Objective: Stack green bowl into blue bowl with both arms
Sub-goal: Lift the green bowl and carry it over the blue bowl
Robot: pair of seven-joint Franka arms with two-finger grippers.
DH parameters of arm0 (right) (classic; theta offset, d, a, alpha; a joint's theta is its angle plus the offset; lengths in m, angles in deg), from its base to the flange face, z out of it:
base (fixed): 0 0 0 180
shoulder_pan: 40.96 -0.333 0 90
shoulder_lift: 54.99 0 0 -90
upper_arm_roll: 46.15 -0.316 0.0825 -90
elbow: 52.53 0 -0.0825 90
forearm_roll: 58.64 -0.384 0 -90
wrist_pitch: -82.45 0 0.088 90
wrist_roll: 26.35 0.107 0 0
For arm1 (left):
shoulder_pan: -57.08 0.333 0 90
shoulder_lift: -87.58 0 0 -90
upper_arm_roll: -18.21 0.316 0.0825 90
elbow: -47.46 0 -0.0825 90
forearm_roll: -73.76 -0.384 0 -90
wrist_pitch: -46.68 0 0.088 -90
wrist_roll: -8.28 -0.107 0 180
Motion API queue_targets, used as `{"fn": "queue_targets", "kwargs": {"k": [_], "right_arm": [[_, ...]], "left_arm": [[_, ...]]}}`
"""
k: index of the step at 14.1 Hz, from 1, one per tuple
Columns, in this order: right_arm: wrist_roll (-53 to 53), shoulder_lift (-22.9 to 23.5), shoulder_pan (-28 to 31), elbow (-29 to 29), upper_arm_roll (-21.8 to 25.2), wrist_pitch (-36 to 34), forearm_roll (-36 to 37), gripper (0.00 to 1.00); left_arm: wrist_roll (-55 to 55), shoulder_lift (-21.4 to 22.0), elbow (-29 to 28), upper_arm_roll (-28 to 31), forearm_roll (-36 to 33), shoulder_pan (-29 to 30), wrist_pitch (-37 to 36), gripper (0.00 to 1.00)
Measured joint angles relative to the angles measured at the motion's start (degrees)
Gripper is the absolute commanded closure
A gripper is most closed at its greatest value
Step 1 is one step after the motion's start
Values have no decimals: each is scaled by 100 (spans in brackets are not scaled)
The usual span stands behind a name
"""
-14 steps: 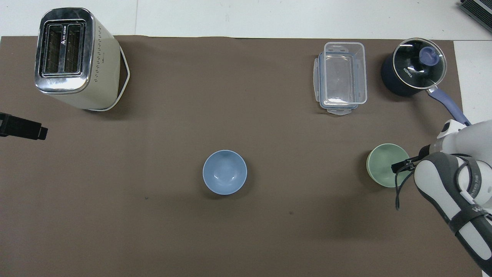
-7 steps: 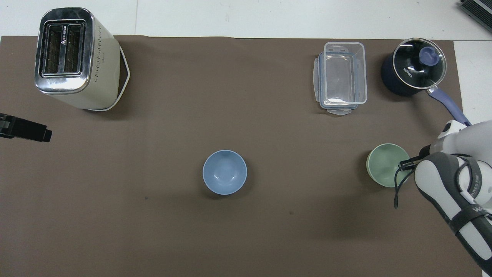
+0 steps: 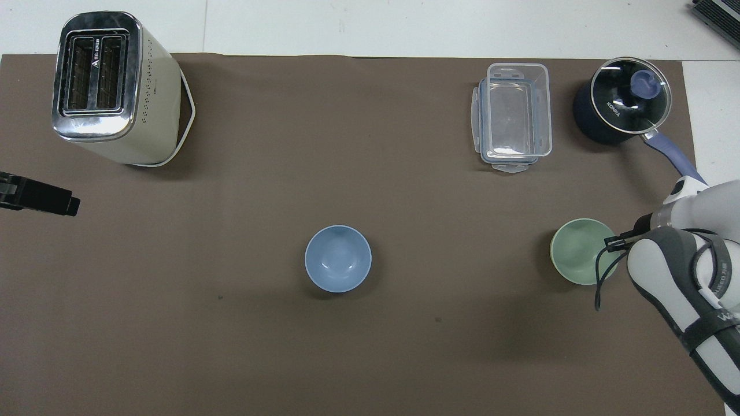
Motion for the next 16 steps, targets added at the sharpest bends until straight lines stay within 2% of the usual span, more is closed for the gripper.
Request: {"fn": "queue_targets", "kwargs": {"k": [4,8,11,13,16], "right_arm": [[2,-35,-12,706,-163,-833,-58,100],[82,-71,-22,1551,-584,-1720,-584,100],[960,-64,-34,1929,-1150,-2134,-795,100],[1752,-46,-159,2048,-1581,-2170,-821,100],[2807,-12,-824,2070,-1738,-2095,-834,100]], "left_arm": [[0,0,-4,-2,0,0,0,0],[0,1,-4,-2,0,0,0,0],[0,1,-4,-5,0,0,0,0],[1,1,-4,-6,0,0,0,0],[1,1,-4,-7,0,0,0,0]]}}
